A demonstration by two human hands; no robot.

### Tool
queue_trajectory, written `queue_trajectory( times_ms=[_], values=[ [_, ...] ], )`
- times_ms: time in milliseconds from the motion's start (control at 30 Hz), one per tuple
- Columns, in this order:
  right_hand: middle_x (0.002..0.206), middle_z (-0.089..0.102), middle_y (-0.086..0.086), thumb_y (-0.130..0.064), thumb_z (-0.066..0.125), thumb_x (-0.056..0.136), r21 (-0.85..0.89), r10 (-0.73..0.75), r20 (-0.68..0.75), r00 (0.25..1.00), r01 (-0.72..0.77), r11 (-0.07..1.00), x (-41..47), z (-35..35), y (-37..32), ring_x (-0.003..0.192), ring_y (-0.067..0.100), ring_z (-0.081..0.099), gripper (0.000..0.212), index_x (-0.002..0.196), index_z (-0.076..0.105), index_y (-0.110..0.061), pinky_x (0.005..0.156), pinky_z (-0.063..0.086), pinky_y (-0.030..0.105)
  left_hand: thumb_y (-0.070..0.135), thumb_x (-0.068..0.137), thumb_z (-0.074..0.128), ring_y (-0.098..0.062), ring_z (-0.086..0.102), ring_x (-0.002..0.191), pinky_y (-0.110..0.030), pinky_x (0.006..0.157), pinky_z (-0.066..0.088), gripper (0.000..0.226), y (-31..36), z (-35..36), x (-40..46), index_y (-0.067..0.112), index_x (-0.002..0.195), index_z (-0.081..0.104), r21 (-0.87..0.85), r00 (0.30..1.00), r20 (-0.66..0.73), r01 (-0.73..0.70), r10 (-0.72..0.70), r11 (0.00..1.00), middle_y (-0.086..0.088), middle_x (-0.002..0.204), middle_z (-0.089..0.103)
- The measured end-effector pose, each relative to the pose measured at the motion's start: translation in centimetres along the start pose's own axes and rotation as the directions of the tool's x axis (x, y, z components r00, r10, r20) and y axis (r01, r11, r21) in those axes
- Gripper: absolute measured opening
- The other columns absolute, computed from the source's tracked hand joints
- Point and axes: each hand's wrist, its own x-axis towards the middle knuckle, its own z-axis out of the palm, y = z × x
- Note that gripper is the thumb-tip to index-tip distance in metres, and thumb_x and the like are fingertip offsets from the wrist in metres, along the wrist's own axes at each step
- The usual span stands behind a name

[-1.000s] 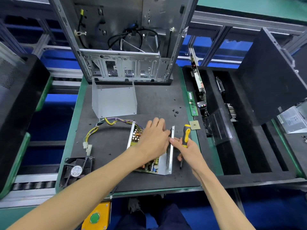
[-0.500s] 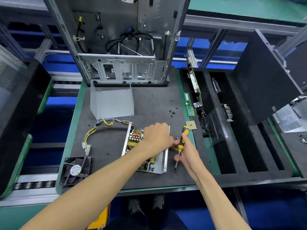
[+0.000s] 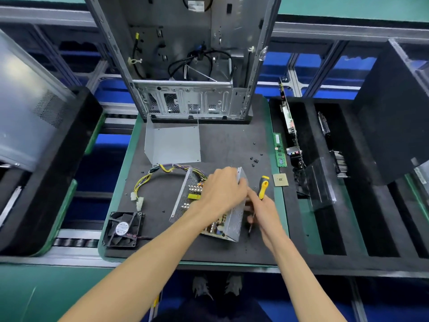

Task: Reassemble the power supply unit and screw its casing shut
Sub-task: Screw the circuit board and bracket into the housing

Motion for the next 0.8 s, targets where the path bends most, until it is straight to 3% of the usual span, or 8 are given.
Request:
queue_trajectory(
  times_ms=[67,167,300,400,500,667,733,800],
  values=[
    [0.071,0.063,-0.004,-0.049,0.070,0.093,0.098,-0.026,0.063,0.998,0.020,0.995,-0.3,0.0,-0.5,0.055,0.008,0.048,0.032,0.092,0.064,-0.018,0.042,0.032,0.021,0.027,0.091,0.053,-0.034,0.064,0.079,-0.042,0.072,0.054,0.028,-0.2,-1.3,0.1,0.004,0.079,0.062,-0.133,1.000,0.023,0.019,-0.016,0.991,-0.015,0.076,0.067],
    [0.077,0.044,0.011,-0.050,0.073,0.091,0.093,-0.072,0.063,0.995,0.066,0.993,-0.3,0.1,-1.7,0.053,0.013,0.033,0.038,0.093,0.062,-0.014,0.041,0.027,0.023,0.032,0.094,0.057,-0.025,0.062,0.068,-0.037,0.068,0.051,0.032,-1.1,-3.0,0.5,0.002,0.091,0.069,-0.333,0.996,0.084,0.048,-0.021,0.942,-0.012,0.076,0.071],
    [0.075,0.038,0.012,-0.053,0.076,0.087,0.040,-0.125,0.070,0.990,0.122,0.992,0.1,-0.1,-3.6,0.051,0.016,0.028,0.044,0.091,0.054,-0.015,0.042,0.024,0.025,0.027,0.101,0.056,-0.016,0.072,0.072,-0.030,0.067,0.056,0.025,-2.4,-4.3,0.8,0.013,0.098,0.076,-0.666,0.961,0.276,0.201,-0.013,0.719,-0.007,0.082,0.077],
    [0.070,0.043,0.013,-0.049,0.077,0.087,0.052,-0.136,0.073,0.988,0.132,0.990,0.5,0.1,-4.2,0.050,0.015,0.034,0.042,0.093,0.054,-0.015,0.041,0.026,0.023,0.027,0.101,0.057,-0.015,0.072,0.077,-0.029,0.068,0.058,0.023,-3.1,-4.3,1.2,0.017,0.100,0.078,-0.722,0.945,0.327,0.254,-0.006,0.644,-0.007,0.088,0.078],
    [0.081,0.051,0.013,-0.047,0.076,0.089,0.045,-0.120,0.108,0.987,0.116,0.992,0.6,1.0,-4.4,0.054,0.015,0.039,0.041,0.102,0.058,-0.013,0.042,0.028,0.023,0.031,0.100,0.059,-0.015,0.072,0.080,-0.029,0.072,0.057,0.023,-4.3,-4.6,1.3,0.021,0.100,0.080,-0.732,0.938,0.345,0.278,-0.013,0.622,-0.007,0.093,0.078],
    [0.082,0.054,0.012,-0.051,0.075,0.089,0.014,-0.135,0.129,0.982,0.134,0.991,0.7,2.4,-4.5,0.065,0.021,0.043,0.064,0.108,0.053,0.007,0.044,0.030,0.020,0.028,0.100,0.059,-0.024,0.070,0.099,-0.041,0.097,0.053,0.024,-6.3,-5.6,1.6,0.017,0.110,0.078,-0.768,0.911,0.412,0.346,0.001,0.539,-0.016,0.116,0.074],
    [0.079,0.054,0.011,-0.049,0.075,0.089,-0.014,-0.157,0.114,0.981,0.160,0.987,0.6,2.9,-4.8,0.060,0.012,0.046,0.063,0.104,0.053,0.007,0.047,0.035,0.017,0.028,0.100,0.059,-0.024,0.071,0.100,-0.040,0.095,0.055,0.025,-6.9,-5.8,1.8,0.016,0.110,0.078,-0.769,0.906,0.423,0.353,0.010,0.532,-0.016,0.117,0.074],
    [0.083,0.060,0.021,-0.048,0.076,0.089,-0.043,-0.185,0.104,0.977,0.191,0.981,0.5,3.2,-5.2,0.067,0.013,0.054,0.064,0.106,0.054,0.010,0.060,0.043,0.023,0.029,0.101,0.058,-0.024,0.073,0.102,-0.035,0.087,0.060,0.026,-7.3,-5.9,1.8,0.017,0.113,0.077,-0.782,0.898,0.438,0.362,0.034,0.506,-0.015,0.119,0.073]
  ],
)
